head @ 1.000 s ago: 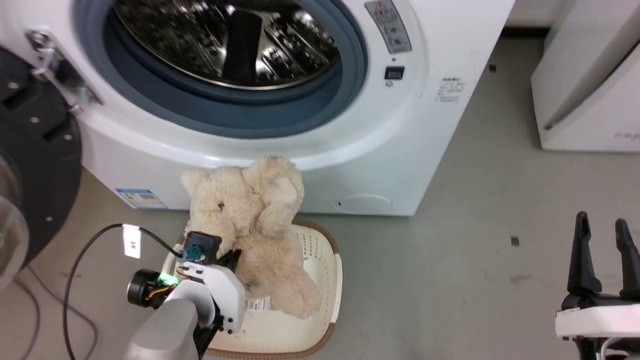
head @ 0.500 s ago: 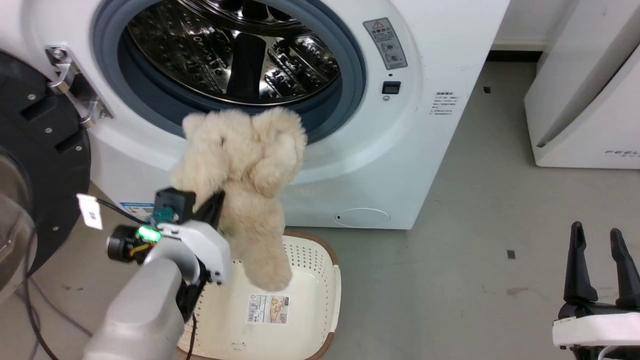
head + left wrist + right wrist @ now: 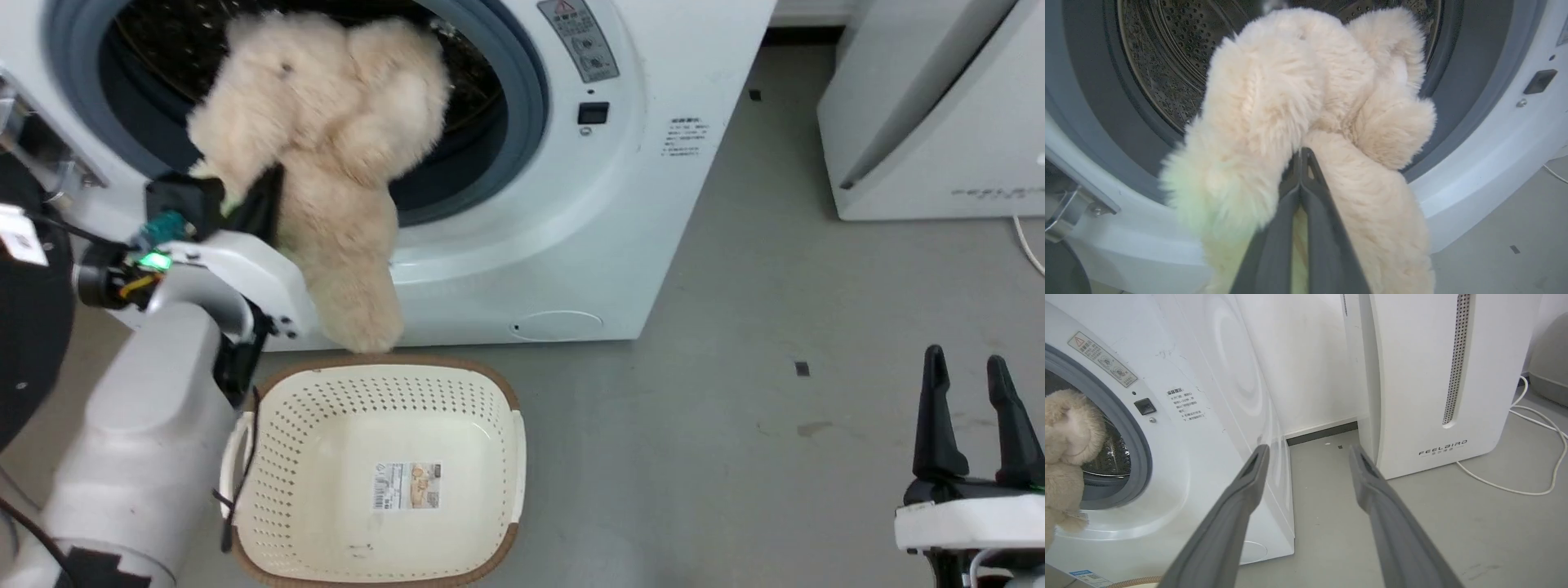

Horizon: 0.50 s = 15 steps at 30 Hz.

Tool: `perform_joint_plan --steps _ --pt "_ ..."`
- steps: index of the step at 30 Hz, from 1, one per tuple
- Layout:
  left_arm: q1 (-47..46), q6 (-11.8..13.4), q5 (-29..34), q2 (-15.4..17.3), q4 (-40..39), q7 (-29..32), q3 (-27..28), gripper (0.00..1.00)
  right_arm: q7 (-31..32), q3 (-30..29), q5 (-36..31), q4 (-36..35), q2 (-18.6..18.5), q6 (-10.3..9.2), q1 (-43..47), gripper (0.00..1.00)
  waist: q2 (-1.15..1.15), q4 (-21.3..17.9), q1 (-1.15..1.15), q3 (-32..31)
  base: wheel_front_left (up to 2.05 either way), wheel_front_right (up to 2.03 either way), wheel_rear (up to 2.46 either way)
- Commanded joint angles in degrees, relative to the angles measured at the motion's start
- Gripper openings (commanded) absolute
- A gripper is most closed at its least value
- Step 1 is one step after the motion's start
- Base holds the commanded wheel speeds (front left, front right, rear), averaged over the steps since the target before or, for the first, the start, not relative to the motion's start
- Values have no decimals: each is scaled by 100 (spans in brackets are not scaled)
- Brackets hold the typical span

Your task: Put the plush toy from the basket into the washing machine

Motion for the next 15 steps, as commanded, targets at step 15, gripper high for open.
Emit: perform_joint_plan --steps 15 --pt "-1615 46 -43 669 584 -34 367 0 -26 161 276 -105 -4 -4 -796 100 0 -855 0 1454 0 0 0"
